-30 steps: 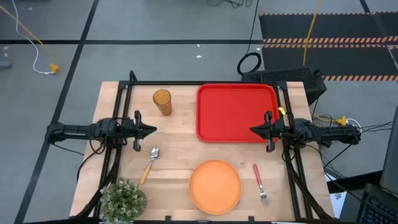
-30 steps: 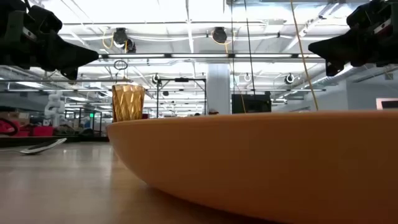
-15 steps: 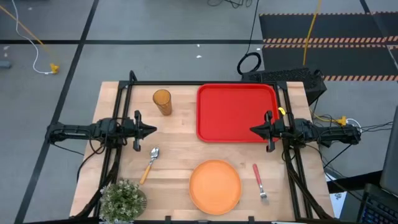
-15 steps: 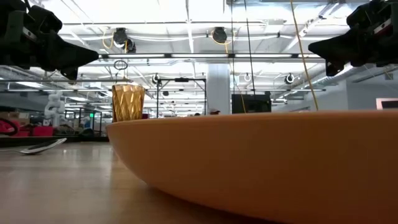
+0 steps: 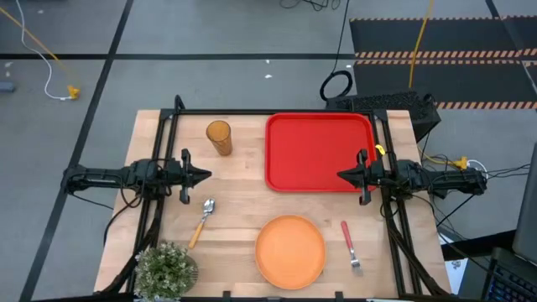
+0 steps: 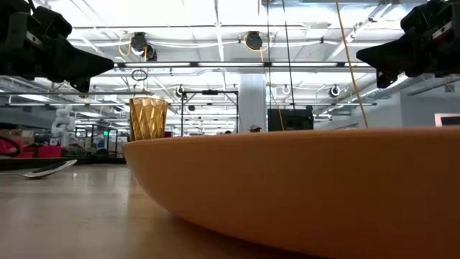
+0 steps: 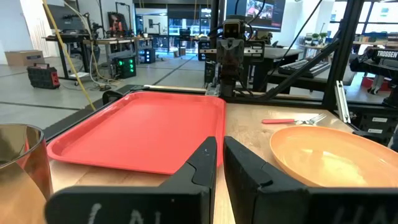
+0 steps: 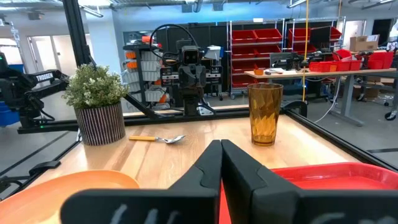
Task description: Pick and place plate/cup/fork/spoon on tray
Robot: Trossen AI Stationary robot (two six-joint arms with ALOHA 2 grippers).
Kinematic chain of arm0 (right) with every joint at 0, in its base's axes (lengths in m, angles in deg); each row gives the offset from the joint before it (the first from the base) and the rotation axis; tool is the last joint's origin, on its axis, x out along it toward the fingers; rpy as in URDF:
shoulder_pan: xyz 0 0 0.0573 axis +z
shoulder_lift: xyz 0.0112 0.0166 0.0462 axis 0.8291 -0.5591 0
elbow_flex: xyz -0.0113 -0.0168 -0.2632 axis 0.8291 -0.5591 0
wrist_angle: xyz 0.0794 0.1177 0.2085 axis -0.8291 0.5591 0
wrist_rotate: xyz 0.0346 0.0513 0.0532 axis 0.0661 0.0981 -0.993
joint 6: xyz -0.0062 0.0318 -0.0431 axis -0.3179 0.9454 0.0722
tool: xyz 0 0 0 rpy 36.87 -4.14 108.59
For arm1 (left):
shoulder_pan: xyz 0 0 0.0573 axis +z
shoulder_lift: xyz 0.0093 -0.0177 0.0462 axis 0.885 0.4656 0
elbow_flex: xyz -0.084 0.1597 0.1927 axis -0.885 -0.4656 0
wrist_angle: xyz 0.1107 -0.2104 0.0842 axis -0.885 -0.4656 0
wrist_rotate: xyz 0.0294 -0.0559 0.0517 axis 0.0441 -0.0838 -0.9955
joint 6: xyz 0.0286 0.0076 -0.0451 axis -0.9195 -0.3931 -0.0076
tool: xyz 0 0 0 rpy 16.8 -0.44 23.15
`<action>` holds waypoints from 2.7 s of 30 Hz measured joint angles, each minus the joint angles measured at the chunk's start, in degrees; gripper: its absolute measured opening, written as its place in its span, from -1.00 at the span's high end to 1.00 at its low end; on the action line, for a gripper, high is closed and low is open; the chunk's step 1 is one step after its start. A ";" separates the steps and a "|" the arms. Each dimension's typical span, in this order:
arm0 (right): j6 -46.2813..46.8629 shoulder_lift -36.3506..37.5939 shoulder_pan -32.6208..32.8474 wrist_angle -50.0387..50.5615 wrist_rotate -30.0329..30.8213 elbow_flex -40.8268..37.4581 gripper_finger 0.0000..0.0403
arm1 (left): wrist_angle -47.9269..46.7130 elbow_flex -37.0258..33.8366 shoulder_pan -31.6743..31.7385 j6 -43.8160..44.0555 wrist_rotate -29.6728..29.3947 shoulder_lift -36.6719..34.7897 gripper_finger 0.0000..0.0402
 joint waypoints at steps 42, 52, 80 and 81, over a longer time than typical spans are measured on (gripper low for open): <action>0.00 0.00 -0.01 0.00 0.01 -0.01 1.00 | 0.00 0.00 0.00 0.00 0.01 0.00 0.84; 0.00 -0.01 -0.01 -0.01 0.00 0.01 1.00 | 0.00 0.00 0.00 0.00 0.01 0.01 0.84; 0.01 0.00 0.00 -0.02 0.00 0.00 1.00 | 1.19 0.00 0.00 -1.65 -0.01 0.01 0.84; 0.00 -0.02 -0.02 -0.01 -0.01 -0.01 1.00 | 1.89 0.00 0.00 -2.20 -0.01 0.01 0.84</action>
